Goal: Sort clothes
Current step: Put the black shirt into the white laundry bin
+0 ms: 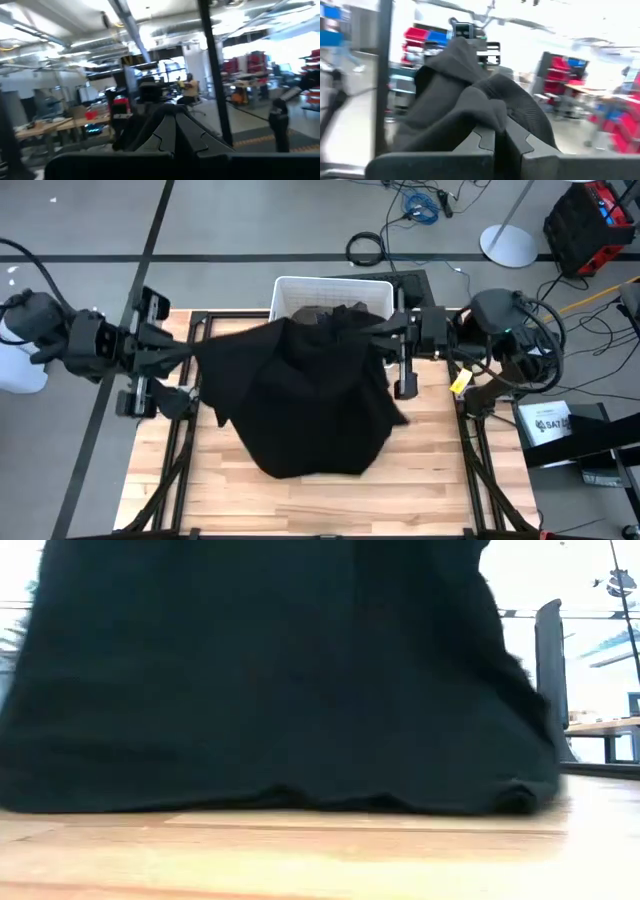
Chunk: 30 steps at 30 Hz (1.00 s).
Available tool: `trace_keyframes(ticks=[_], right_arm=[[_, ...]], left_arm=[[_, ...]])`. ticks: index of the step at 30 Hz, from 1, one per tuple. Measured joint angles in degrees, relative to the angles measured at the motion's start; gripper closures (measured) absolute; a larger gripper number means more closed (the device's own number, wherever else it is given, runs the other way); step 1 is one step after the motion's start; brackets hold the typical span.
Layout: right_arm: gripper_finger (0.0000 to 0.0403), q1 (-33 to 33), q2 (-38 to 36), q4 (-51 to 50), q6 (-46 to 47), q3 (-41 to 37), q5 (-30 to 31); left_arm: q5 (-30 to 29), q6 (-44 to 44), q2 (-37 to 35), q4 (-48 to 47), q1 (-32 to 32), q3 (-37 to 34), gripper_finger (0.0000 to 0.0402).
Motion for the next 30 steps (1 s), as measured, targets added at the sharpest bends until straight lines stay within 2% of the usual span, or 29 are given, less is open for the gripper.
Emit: trace_keyframes(ticks=[4,7,9,11,15,19,21,25,30], right_arm=[[0.0403,1.6,-0.1,-2.3,2.8,0.0,-6.9],[0.0403,6.4,-0.3,-6.7,4.7,0.0,-7.8],[0.0403,10.8,-0.2,-11.3,6.6,0.0,-7.4],[0.0403,15.9,0.8,-16.2,9.5,0.0,-2.8],[0.0403,26.5,4.7,-23.6,18.9,-2.5,12.6],[0.0403,35.1,10.5,-23.4,28.8,-4.6,19.1],[0.0403,38.4,13.5,-22.5,32.1,-4.6,22.7],[0.0403,40.8,18.1,-24.3,35.8,-4.7,30.5],[0.0403,38.5,22.5,-33.8,44.6,-4.6,31.7]], left_arm=[[5.9,-0.8,0.1,-0.6,-0.7,0.3,0.0402],[12.1,-5.5,0.2,-3.4,-2.2,0.3,0.0402],[12.6,-8.5,1.0,-6.4,-3.3,-0.6,0.0402],[9.6,-11.0,2.4,-9.1,-4.8,-2.4,0.0402],[6.4,-17.6,6.9,-11.6,-7.9,-7.3,0.0402],[5.9,-24.5,14.5,-12.4,-11.1,-11.5,0.0402],[3.3,-26.7,18.2,-11.8,-13.0,-11.7,0.0402],[-4.3,-27.5,24.2,-11.4,-14.3,-11.4,0.0402],[-5.6,-32.1,29.1,-16.5,-11.6,-11.6,0.0402]])
